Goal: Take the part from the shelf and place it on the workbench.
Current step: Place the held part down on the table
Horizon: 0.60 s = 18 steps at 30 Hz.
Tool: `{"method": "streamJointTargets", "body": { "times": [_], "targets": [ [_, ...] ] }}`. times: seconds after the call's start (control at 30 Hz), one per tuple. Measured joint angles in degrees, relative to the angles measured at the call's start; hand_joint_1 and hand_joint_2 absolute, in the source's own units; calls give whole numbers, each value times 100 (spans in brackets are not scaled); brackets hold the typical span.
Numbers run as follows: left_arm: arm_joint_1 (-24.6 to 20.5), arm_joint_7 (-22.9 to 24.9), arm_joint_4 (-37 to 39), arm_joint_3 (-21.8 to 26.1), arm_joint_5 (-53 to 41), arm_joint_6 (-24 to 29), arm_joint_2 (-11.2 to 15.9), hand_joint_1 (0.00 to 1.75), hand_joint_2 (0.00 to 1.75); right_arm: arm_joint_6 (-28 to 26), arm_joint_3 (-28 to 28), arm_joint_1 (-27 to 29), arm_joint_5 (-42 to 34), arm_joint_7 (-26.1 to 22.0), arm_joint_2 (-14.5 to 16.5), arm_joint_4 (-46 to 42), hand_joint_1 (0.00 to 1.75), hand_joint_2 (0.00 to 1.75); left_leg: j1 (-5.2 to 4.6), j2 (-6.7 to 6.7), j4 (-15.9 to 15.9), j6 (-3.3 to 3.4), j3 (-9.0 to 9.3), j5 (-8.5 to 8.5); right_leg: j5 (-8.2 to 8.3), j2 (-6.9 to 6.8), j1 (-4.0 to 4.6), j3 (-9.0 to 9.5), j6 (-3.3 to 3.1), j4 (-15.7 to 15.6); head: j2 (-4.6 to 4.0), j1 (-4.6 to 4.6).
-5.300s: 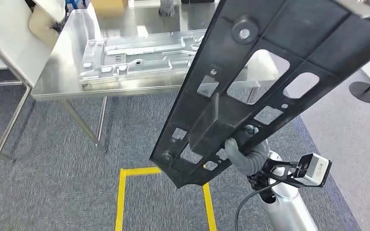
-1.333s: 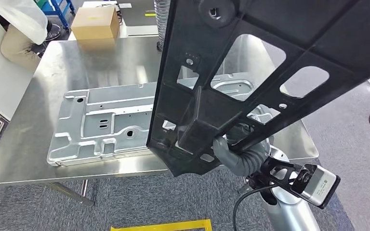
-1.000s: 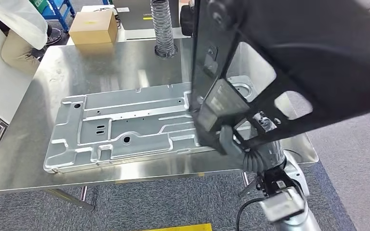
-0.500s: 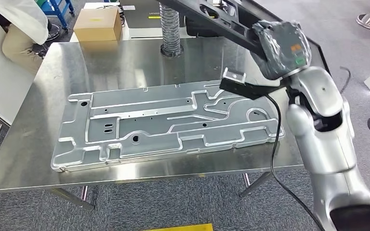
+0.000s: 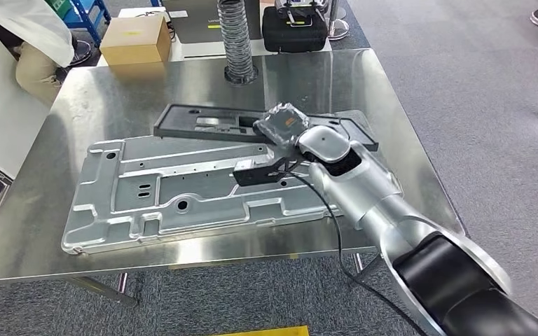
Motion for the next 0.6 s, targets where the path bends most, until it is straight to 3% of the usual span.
{"method": "streamJointTargets", "body": {
  "times": [0.03,0.1,0.23,0.3,0.37,0.4,0.43,0.47,0.57,0.6],
  "targets": [
    [0,-20,0,3,-34,-4,8,0,175,-38,32,40,-61,-27,57,127,175,175,-5,-1,-397,12,191,179,-29,0,9,10,17,17,0,1],
    [-7,-44,0,5,-100,-14,21,0,175,-110,75,110,-178,-93,135,314,175,175,-17,-4,-915,51,433,324,-71,4,30,2,57,50,0,-1],
    [-6,-87,0,7,-191,-3,25,0,175,-182,135,283,-326,-167,201,497,175,175,-1,-4,-1007,161,467,283,-156,5,32,-33,154,123,-1,0],
    [-17,-142,0,7,-219,7,25,0,175,-201,159,337,-392,-180,215,550,175,175,16,0,-1028,212,486,282,-412,4,15,-244,214,579,0,7],
    [-25,-210,0,7,-253,5,25,0,175,-218,170,400,-460,-203,213,605,175,175,15,1,-1025,241,493,270,-730,3,-5,-654,251,1373,1,12],
    [-23,-246,0,7,-277,1,25,0,175,-226,172,441,-492,-216,208,636,175,175,15,0,-1023,246,499,265,-790,3,-15,-817,260,1655,1,12],
    [-20,-277,0,7,-298,-6,25,0,175,-236,173,479,-522,-229,200,667,175,175,15,-2,-1020,249,507,258,-740,2,-22,-888,261,1737,0,13],
    [-17,-305,0,7,-316,-13,24,0,175,-258,174,507,-549,-244,189,696,175,175,15,-6,-1016,247,517,252,-585,2,-26,-845,252,1582,1,13],
    [-18,-378,0,7,-349,-19,21,0,175,-430,172,522,-622,-304,155,754,175,175,4,-16,-997,208,539,226,-9,-2,-3,-360,177,430,0,11],
    [-19,-396,0,7,-351,-16,20,0,175,-496,171,521,-642,-328,146,765,131,131,-4,-16,-993,183,541,219,69,-2,13,-260,154,194,-1,9]
  ]
}}
